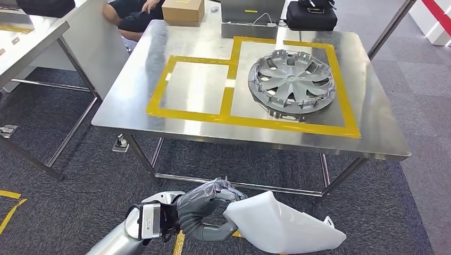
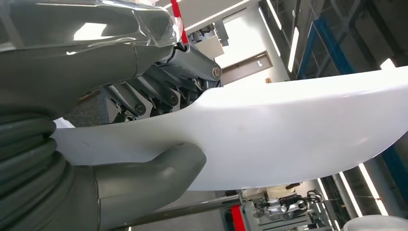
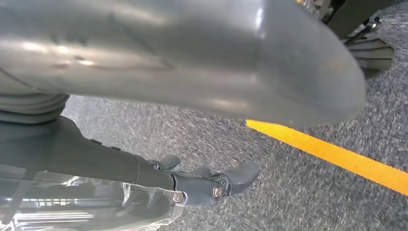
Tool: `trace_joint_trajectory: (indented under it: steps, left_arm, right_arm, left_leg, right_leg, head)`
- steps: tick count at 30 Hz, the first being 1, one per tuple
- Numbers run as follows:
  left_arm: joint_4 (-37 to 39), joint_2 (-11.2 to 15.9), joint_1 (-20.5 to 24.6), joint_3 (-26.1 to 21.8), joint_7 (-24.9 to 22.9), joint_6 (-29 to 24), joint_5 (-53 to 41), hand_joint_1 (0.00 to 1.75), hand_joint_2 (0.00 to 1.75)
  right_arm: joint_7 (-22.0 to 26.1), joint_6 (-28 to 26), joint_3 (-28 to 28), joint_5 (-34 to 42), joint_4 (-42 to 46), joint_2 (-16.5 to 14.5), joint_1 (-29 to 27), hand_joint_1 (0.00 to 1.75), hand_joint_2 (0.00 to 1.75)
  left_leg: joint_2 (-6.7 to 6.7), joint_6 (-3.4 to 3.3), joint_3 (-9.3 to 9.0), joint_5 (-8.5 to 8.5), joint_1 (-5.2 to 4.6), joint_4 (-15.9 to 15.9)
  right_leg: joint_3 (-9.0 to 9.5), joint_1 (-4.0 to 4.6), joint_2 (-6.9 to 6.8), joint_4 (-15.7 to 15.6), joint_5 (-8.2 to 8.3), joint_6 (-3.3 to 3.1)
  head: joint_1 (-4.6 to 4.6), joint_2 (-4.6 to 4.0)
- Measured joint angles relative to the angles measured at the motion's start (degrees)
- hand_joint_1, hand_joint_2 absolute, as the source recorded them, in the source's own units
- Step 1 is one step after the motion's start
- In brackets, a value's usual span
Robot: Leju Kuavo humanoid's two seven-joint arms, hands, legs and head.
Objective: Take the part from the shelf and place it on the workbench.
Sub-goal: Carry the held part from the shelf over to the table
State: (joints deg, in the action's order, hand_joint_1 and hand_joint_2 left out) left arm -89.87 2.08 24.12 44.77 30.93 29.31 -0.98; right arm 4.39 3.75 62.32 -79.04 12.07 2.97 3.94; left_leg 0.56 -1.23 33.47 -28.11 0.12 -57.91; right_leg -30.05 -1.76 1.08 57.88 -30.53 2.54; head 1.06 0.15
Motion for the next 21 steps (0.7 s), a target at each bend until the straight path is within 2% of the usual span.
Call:
trace_joint_trajectory:
  steps: [1,2,4,5,6,7,8,9,10,11,13,15,16,17,19,20,21]
  left_arm:
    - [0.0,-0.1,0.0,0.0,0.0,0.0,0.0,1.75,1.75]
    - [0.0,-0.3,0.0,0.0,0.0,0.0,0.1,1.75,1.75]
    - [0.1,-0.4,0.0,0.1,0.0,0.1,0.1,1.75,1.75]
    - [0.2,-0.4,-0.1,0.1,0.0,0.1,0.1,1.75,1.75]
    - [0.3,-0.4,-0.1,0.1,0.0,0.1,0.1,1.75,1.75]
    - [0.4,-0.4,-0.2,0.1,0.0,0.1,0.1,1.75,1.75]
    - [0.4,-0.3,-0.2,0.1,0.0,0.1,0.0,1.75,1.75]
    - [0.5,-0.3,-0.2,0.1,0.0,0.1,0.0,1.75,1.75]
    - [0.6,-0.3,-0.2,0.1,0.0,0.1,-0.1,1.75,1.75]
    - [0.7,-0.3,-0.1,0.1,0.0,0.1,-0.2,1.75,1.75]
    - [1.1,-0.3,-0.1,0.2,0.2,0.2,-0.3,1.75,1.75]
    - [1.3,-0.3,0.0,0.2,0.4,0.3,-0.4,1.75,1.75]
    - [1.4,-0.3,0.0,0.2,0.4,0.3,-0.5,1.75,1.75]
    - [1.6,-0.3,0.2,0.2,0.5,0.3,-0.5,1.75,1.75]
    - [2.1,-0.2,0.3,0.2,0.7,0.4,-0.7,1.75,1.75]
    - [2.4,-0.2,0.4,0.2,0.8,0.5,-0.7,1.75,1.75]
    - [2.7,-0.1,0.3,0.3,0.8,0.5,-0.7,1.75,1.75]
  right_arm:
    - [0.0,0.0,0.0,0.0,0.0,0.0,0.0,0.0,0.0]
    - [0.0,0.0,0.0,0.0,0.0,0.0,0.1,0.0,0.0]
    - [0.0,0.0,0.1,0.0,0.0,0.0,0.1,0.0,0.0]
    - [0.0,0.0,0.1,0.0,0.0,0.0,0.0,0.0,0.0]
    - [0.0,0.0,0.1,0.0,0.0,0.0,-0.2,0.0,0.0]
    - [0.0,0.0,0.1,0.0,0.0,0.0,-0.3,0.0,0.0]
    - [0.0,0.0,0.1,0.0,0.0,0.0,-0.3,0.0,0.0]
    - [0.0,0.0,0.1,-0.1,0.0,0.0,-0.4,0.0,0.0]
    - [0.0,0.0,0.1,0.0,0.0,0.0,-0.3,0.0,0.0]
    - [0.1,0.0,0.2,0.1,0.0,0.0,-0.2,0.0,0.0]
    - [0.2,-0.1,0.3,0.4,0.0,0.0,-0.1,0.0,0.0]
    - [0.3,-0.1,0.5,0.7,0.0,-0.1,-0.1,0.0,0.0]
    - [0.4,-0.2,0.7,0.8,0.0,-0.1,-0.1,0.0,0.0]
    - [0.4,-0.2,0.9,1.0,0.0,-0.2,0.0,0.0,0.0]
    - [0.6,-0.3,1.3,1.5,0.0,-0.2,0.0,0.0,0.0]
    - [0.6,-0.3,1.5,1.7,0.0,-0.3,0.0,0.0,0.0]
    - [0.6,-0.3,1.6,1.8,0.0,-0.3,0.0,0.0,0.0]
  left_leg:
    - [-0.12,-0.42,-0.32,-0.02,0.13,0.2]
    - [-0.28,-0.82,-0.67,-0.1,0.24,0.4]
    - [-0.56,-1.31,-1.14,-0.63,0.11,0.5]
    - [-0.65,-1.41,-1.41,-0.94,0.05,0.5]
    - [-0.69,-1.4,-1.77,-1.28,0.0,0.5]
    - [-0.75,-1.33,-2.27,-1.66,-0.01,0.5]
    - [-0.83,-1.2,-2.9,-2.11,-0.01,0.5]
    - [-0.96,-1.0,-3.45,-2.6,-0.03,0.5]
    - [-1.08,-0.69,-3.9,-3.16,-0.17,0.4]
    - [-1.19,-0.37,-4.2,-3.63,-0.3,0.4]
    - [-1.43,0.28,-4.57,-4.27,-0.44,0.7]
    - [-1.66,0.91,-4.84,-4.7,-0.26,0.7]
    - [-1.59,1.26,-4.49,-5.24,-0.17,-0.3]
    - [-1.41,1.57,-3.43,-6.19,-0.09,-2.4]
    - [-1.0,1.97,0.99,-8.88,0.05,-9.8]
    - [-0.94,2.06,3.57,-9.74,0.09,-13.5]
    - [-0.92,2.07,5.54,-9.59,0.11,-15.6]
  right_leg:
    - [-0.48,0.01,-0.12,1.3,-0.66,0.21]
    - [-1.75,0.03,-0.25,3.9,-1.85,0.35]
    - [-6.53,0.11,-0.39,12.2,-4.84,0.49]
    - [-8.9,0.11,-0.39,15.6,-5.6,0.52]
    - [-10.39,0.12,-0.41,17.2,-5.27,0.49]
    - [-10.64,0.12,-0.45,16.3,-3.71,0.4]
    - [-9.69,0.12,-0.63,13.2,-1.24,0.25]
    - [-8.09,0.14,-1.11,8.8,1.34,0.08]
    - [-6.51,0.24,-1.55,5.0,3.13,-0.11]
    - [-5.34,0.36,-1.88,2.4,4.08,-0.32]
    - [-4.63,0.7,-1.82,1.2,3.77,-0.83]
    - [-4.31,0.64,-1.33,1.0,3.53,-1.45]
    - [-4.08,0.51,-1.11,0.9,3.41,-1.76]
    - [-3.8,0.34,-0.95,0.8,3.28,-2.07]
    - [-3.33,0.24,-0.65,0.7,2.79,-2.47]
    - [-3.03,0.23,-0.43,0.7,2.49,-2.53]
    - [-2.64,0.23,-0.15,0.7,2.13,-2.52]
  head:
    - [-0.07,0.0]
    - [-0.18,0.0]
    - [-0.33,0.0]
    - [-0.36,0.0]
    - [-0.36,0.0]
    - [-0.36,0.0]
    - [-0.37,0.0]
    - [-0.4,0.0]
    - [-0.41,0.0]
    - [-0.41,0.0]
    - [-0.38,0.0]
    - [-0.37,0.0]
    - [-0.31,0.0]
    - [-0.26,0.0]
    - [-0.16,0.0]
    - [-0.17,0.0]
    - [-0.17,0.0]
